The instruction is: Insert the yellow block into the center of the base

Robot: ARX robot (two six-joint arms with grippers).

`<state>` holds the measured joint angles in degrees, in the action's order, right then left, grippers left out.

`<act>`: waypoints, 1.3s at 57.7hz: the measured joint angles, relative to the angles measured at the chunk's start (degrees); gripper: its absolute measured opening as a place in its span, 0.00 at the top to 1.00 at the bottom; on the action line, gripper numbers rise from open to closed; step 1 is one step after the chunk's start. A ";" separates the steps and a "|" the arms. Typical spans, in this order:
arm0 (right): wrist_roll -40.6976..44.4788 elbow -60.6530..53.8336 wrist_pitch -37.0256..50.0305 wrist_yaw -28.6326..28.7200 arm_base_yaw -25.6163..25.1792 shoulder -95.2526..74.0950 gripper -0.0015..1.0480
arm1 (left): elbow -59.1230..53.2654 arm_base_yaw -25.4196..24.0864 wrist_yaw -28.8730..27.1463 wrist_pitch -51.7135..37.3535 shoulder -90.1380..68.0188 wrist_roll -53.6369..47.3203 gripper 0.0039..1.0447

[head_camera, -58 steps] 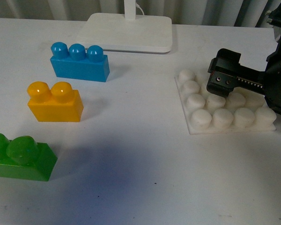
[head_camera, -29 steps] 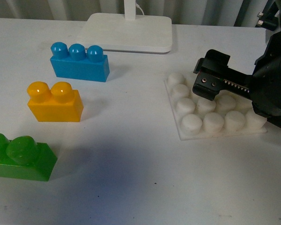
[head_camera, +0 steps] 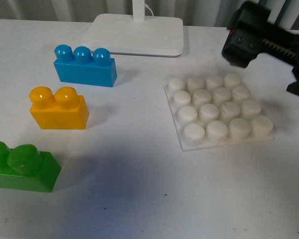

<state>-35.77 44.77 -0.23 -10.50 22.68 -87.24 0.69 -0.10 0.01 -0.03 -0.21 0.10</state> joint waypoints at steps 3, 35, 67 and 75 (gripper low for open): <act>1.55 -1.16 1.20 1.22 -0.61 2.29 0.09 | 0.00 0.00 0.00 0.00 0.00 0.00 0.06; 22.62 -23.61 5.97 26.43 -27.63 48.46 0.09 | 0.00 0.00 0.00 0.00 0.00 0.00 0.06; 33.92 -35.60 9.40 22.80 -35.63 68.67 0.48 | 0.00 0.00 0.00 0.00 0.02 0.00 0.06; 34.99 -37.70 9.20 19.76 -32.46 71.08 0.72 | 0.00 0.00 -0.02 0.00 0.02 0.00 0.06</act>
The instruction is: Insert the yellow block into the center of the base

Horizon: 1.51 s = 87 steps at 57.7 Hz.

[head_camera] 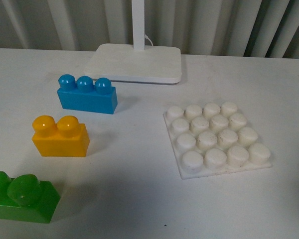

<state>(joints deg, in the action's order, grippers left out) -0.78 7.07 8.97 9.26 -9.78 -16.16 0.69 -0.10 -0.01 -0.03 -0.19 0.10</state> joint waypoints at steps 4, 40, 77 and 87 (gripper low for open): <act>0.17 -0.98 -0.28 -1.31 1.31 1.16 0.84 | 0.00 0.00 0.00 0.00 0.00 0.00 0.06; 0.59 -6.71 -9.14 -9.18 9.66 15.85 0.99 | 0.00 0.00 0.00 0.00 0.00 0.00 0.06; 0.66 -6.71 -9.11 -9.18 9.66 15.93 0.38 | 3.30 1.55 -1.86 2.32 -10.14 3.85 0.06; 0.61 -6.71 -9.11 -9.18 9.66 15.93 0.07 | 14.40 -0.09 11.23 -4.07 -31.19 -8.20 0.06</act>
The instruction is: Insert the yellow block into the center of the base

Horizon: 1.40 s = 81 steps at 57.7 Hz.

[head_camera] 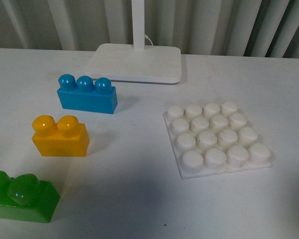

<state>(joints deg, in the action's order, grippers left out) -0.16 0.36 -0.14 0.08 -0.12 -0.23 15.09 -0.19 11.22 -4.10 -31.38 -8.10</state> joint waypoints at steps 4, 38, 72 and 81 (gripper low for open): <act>-0.02 0.00 0.00 0.00 0.00 0.00 0.09 | 4.76 -0.24 5.35 1.22 -7.45 -7.32 0.06; 0.02 0.00 0.00 0.00 0.00 0.00 0.09 | 37.33 8.35 6.91 32.26 -45.81 -64.78 0.06; 0.00 0.00 0.00 0.00 0.00 0.00 0.09 | 51.28 13.09 0.98 42.95 -65.57 -73.33 0.06; 0.02 0.00 0.00 0.00 0.00 0.00 0.09 | 52.89 13.11 0.46 43.01 -68.26 -73.37 0.06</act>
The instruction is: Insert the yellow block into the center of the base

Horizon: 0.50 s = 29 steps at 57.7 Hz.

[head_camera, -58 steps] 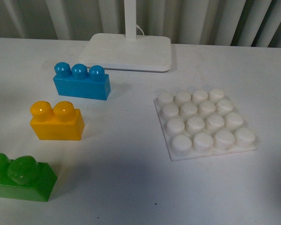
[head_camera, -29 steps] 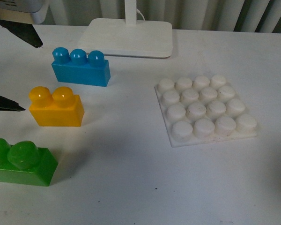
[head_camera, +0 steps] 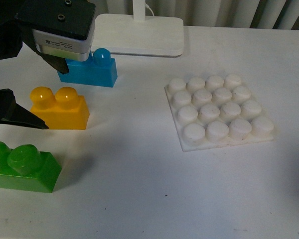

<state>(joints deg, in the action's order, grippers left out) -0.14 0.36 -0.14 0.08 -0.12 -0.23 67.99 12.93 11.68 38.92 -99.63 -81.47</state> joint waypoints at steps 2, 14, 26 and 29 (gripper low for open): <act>-0.02 0.00 0.00 -0.02 0.00 0.00 0.09 | 0.13 0.02 -0.09 -0.09 -0.31 0.00 0.06; -0.02 0.00 0.00 0.00 0.00 0.00 0.09 | 1.16 0.46 -0.22 -0.04 -2.36 0.07 0.17; -0.02 0.00 0.00 -0.02 0.00 0.00 0.09 | 1.97 0.83 -0.94 0.70 -3.43 0.07 0.46; 0.00 0.00 0.00 0.00 0.00 0.00 0.09 | 2.03 0.92 -1.36 1.29 -3.56 0.04 0.55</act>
<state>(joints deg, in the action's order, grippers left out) -0.14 0.36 -0.14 0.08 -0.12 -0.23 70.02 13.85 10.33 40.21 -103.20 -81.43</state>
